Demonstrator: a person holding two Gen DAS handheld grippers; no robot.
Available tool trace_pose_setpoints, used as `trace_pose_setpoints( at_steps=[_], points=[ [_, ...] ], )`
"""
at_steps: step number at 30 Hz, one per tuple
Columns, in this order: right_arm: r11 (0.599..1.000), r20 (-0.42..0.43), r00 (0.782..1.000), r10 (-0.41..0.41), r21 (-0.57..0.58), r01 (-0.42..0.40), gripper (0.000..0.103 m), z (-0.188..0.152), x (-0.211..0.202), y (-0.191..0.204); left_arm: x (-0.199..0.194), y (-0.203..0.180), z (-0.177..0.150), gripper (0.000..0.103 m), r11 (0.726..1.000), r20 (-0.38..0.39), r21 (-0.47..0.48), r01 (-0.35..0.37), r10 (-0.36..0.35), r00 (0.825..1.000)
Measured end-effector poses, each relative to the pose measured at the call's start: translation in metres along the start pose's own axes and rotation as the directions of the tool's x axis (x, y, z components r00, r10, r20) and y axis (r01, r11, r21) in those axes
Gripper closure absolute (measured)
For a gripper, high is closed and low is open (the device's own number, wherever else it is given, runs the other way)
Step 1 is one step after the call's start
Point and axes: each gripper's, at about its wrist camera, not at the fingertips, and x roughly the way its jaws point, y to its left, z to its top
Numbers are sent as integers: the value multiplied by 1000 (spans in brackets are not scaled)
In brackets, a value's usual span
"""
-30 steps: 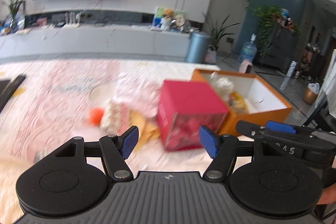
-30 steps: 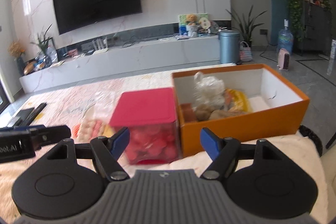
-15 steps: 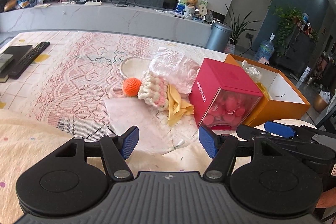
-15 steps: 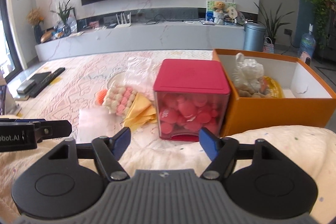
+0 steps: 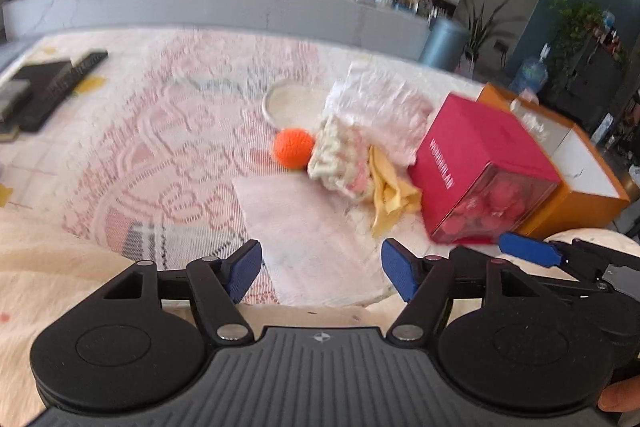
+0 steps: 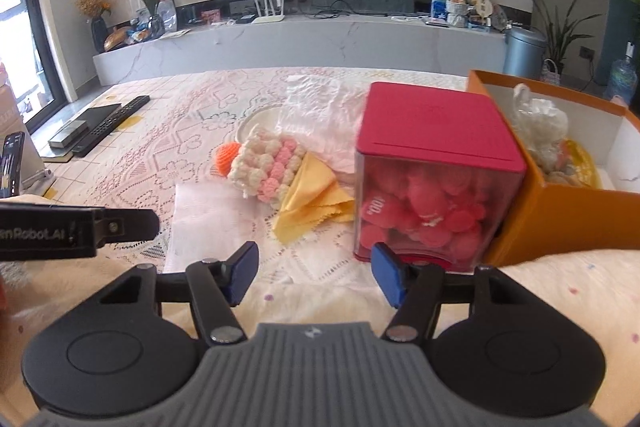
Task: Organize soft objects
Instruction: 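Grasp the clear plastic sheet with the left tool while the right tool grasps the yellow cloth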
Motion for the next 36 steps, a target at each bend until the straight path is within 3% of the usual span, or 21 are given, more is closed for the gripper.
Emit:
trace_pose_setpoints(
  at_steps=[6,10,14,17,20,21,23,24,30,36],
  points=[
    [999,-54,998,13,-45,-15,55,2,38,8,45,9,5,23,997,-99,-67,-29,22,995],
    [999,-103,994,27,-20,-30,55,-4,57,1,69,9,8,23,995,-152,-76,-68,56,987],
    [999,-115,992,49,20,-47,55,-6,66,-7,83,4,10,23,993,-157,-72,-97,85,984],
    [998,-121,991,63,33,-59,55,-6,70,-11,84,-10,8,35,992,-134,0,-124,123,983],
    [997,-126,989,72,44,-67,55,-8,73,-13,85,-20,5,54,986,-123,57,-159,165,979],
    [996,-123,990,75,47,-70,55,-8,73,-14,84,-20,5,69,985,-119,56,-163,169,978],
    [996,-114,990,81,49,-76,55,-8,71,-14,83,-17,6,82,986,-117,40,-160,164,980],
    [996,-110,990,84,49,-79,55,-8,71,-14,82,-16,6,97,988,-116,31,-152,155,981],
    [995,-90,991,96,39,-92,55,-6,72,-10,63,-14,6,101,990,-25,-1,-140,140,990],
    [998,-23,998,62,-18,-63,55,2,76,5,49,-7,9,101,985,60,-61,-161,165,985]
  ],
)
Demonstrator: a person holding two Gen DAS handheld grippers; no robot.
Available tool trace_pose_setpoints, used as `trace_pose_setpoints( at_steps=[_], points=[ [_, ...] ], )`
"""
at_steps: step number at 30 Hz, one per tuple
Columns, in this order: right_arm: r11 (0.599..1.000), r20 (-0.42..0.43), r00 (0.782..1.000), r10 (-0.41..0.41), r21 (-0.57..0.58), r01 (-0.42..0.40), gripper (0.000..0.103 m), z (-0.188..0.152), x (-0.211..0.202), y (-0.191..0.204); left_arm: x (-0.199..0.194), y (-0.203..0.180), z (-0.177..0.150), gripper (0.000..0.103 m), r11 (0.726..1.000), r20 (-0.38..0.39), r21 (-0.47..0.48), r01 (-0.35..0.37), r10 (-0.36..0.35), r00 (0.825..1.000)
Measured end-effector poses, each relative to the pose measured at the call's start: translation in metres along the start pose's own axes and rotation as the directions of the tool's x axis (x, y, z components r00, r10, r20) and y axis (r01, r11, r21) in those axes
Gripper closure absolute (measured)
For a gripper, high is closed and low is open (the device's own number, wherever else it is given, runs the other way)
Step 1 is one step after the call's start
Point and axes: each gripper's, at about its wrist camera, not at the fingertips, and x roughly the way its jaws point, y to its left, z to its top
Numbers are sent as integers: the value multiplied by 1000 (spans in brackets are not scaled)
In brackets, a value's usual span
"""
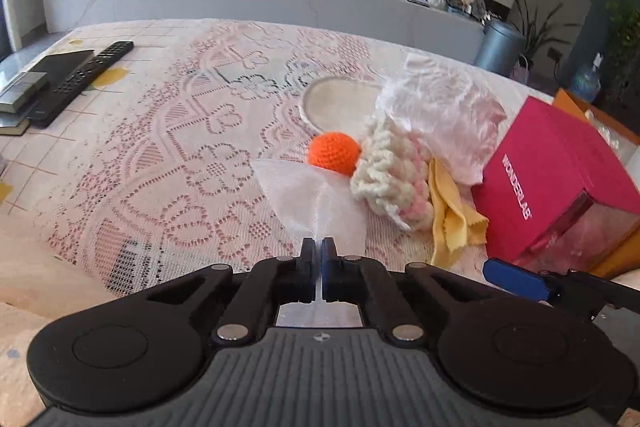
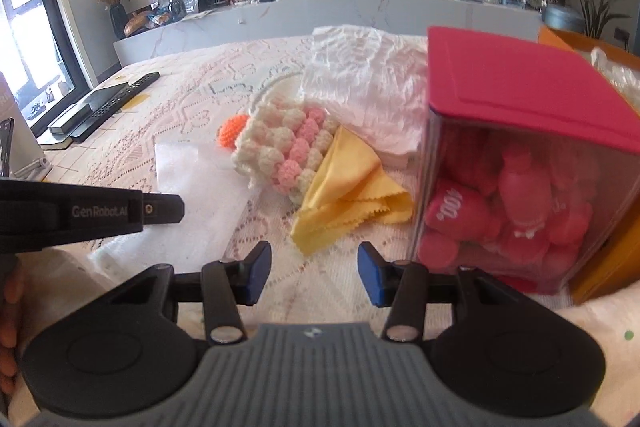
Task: Organize soft objects
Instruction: 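Grasp the clear plastic sheet with the left tool while the right tool grasps the yellow cloth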
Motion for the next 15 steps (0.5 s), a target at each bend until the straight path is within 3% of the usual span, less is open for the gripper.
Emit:
trace_pose_setpoints(
  at_steps=[8,10,13,14,15],
  points=[
    [989,59,992,-113,-85,117,60,10,25,19,-16,1,-1,101,997,140,-3,81,-80,987],
    [984,49,988,-146,-100,150,68,9,31,22,-20,3,-1,101,995,173,-19,94,-89,981],
    [982,36,986,-164,-91,166,89,9,37,20,-24,8,0,101,992,216,-37,118,-107,971],
    [982,33,986,-166,-82,168,100,9,38,19,-24,8,0,101,991,225,-39,127,-115,967],
    [983,35,986,-165,-73,167,102,9,37,17,-25,9,1,101,990,231,-39,136,-123,965]
  ],
)
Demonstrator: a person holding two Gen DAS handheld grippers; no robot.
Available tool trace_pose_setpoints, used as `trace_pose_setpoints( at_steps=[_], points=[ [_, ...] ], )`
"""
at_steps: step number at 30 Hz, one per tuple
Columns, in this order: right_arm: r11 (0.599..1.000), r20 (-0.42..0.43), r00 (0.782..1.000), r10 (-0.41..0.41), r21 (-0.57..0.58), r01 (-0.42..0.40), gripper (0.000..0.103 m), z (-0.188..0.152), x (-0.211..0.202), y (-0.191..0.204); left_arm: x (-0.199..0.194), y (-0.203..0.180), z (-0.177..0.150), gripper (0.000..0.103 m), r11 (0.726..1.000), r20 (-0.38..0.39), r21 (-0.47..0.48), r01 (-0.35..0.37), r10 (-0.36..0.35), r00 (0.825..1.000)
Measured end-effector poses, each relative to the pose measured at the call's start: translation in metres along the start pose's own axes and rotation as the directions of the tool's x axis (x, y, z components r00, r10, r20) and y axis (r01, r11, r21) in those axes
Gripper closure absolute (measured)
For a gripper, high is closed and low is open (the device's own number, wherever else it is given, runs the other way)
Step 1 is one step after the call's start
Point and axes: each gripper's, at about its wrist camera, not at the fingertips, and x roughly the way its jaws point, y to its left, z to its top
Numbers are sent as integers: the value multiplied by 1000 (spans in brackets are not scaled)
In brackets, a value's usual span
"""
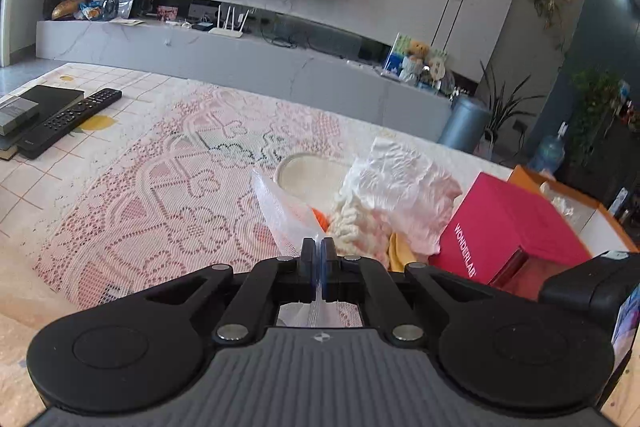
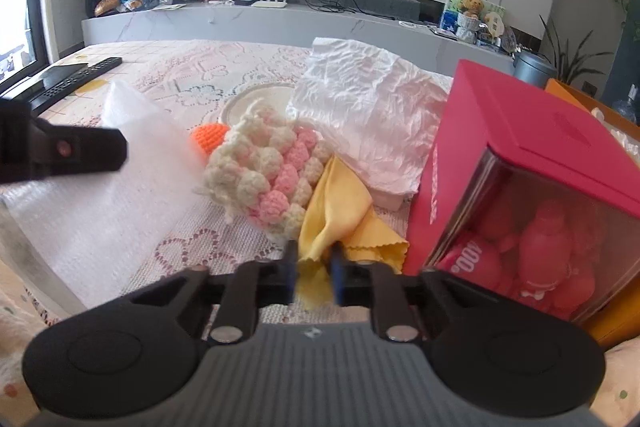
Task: Organize soft objects
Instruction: 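Grasp the clear plastic sheet with the left tool while the right tool grasps the yellow cloth, then lift and carry the plastic sheet and yellow cloth over the orange box with both tools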
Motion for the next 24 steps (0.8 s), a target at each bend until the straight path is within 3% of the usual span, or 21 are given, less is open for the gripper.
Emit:
trace_pose_setpoints(
  at_steps=[7,14,24],
  points=[
    [1000,74,997,0,-30,3,103,-3,-24,4,-3,-2,-1,101,1000,10,18,13,-13,1000],
    [999,144,989,21,-46,-14,103,-6,-71,2,-32,-6,6,101,1000,78,-9,28,-27,997],
    [996,303,952,50,-80,-26,103,-3,-154,1,-81,-23,15,101,995,145,-45,89,-82,986]
  ],
)
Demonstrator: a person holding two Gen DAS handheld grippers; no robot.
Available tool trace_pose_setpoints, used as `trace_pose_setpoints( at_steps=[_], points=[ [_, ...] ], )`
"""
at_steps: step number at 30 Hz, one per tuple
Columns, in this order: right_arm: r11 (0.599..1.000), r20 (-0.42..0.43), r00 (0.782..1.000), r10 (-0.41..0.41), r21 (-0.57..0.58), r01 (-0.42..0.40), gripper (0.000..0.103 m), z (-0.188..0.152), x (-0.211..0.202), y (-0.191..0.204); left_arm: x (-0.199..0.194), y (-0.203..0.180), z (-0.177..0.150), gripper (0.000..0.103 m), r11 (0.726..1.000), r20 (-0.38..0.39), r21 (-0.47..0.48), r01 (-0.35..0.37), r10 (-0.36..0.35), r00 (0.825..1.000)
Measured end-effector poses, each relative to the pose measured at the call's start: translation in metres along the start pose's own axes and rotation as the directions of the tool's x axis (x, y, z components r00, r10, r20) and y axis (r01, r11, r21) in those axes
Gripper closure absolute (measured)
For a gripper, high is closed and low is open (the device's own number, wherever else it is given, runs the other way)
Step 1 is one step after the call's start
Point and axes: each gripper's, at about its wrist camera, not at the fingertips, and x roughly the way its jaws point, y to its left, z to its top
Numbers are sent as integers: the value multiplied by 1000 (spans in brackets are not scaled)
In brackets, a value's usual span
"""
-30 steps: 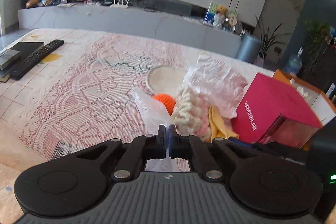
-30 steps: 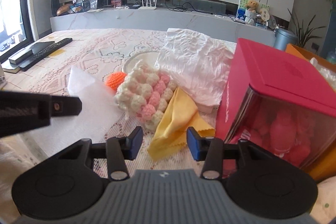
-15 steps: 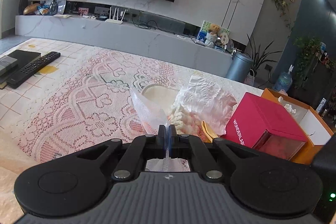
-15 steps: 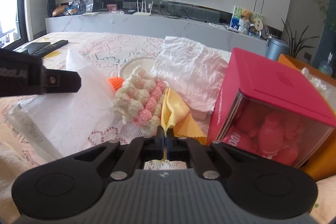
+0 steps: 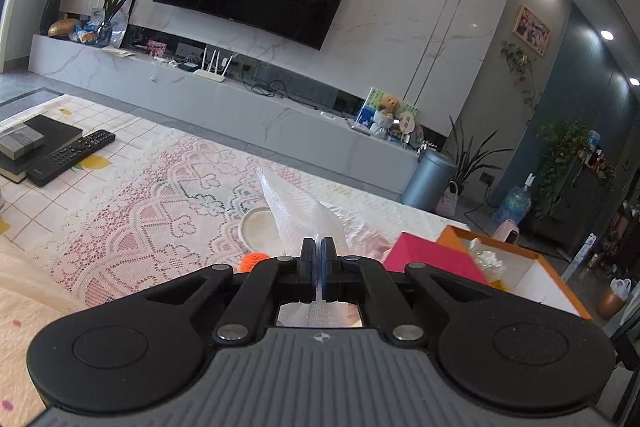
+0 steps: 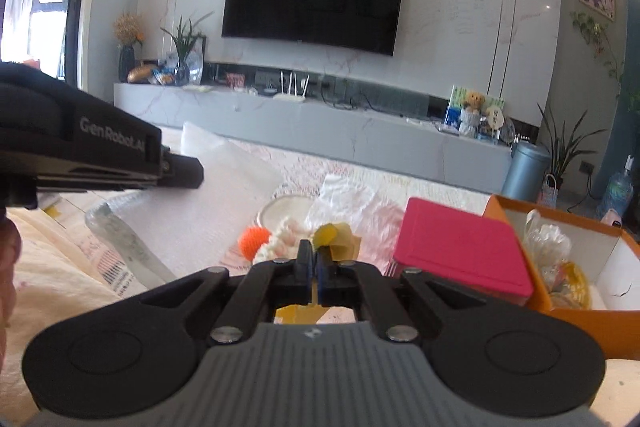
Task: Organize soft objects
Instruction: 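Lift and carry the plastic sheet and yellow cloth over the orange box with both tools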
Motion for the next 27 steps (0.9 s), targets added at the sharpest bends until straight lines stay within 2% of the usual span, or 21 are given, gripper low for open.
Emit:
trace_pose_setpoints(
  at_steps=[4,11,17,20,27],
  points=[
    [1000,52,998,-19,12,18,103,8,-26,-9,-12,-14,3,101,999,20,4,33,-33,999],
    [994,120,990,-77,85,67,103,20,-67,-37,-23,-46,9,101,994,62,66,91,-95,994],
    [984,167,976,-143,131,121,103,28,-97,-69,-10,-82,12,101,984,56,112,141,-148,987],
    [979,186,963,-193,102,177,103,32,-108,-87,-4,-101,12,101,974,63,138,180,-190,980],
    [963,173,950,-260,121,241,103,46,-118,-151,18,-144,18,101,949,37,165,270,-279,959]
  ],
)
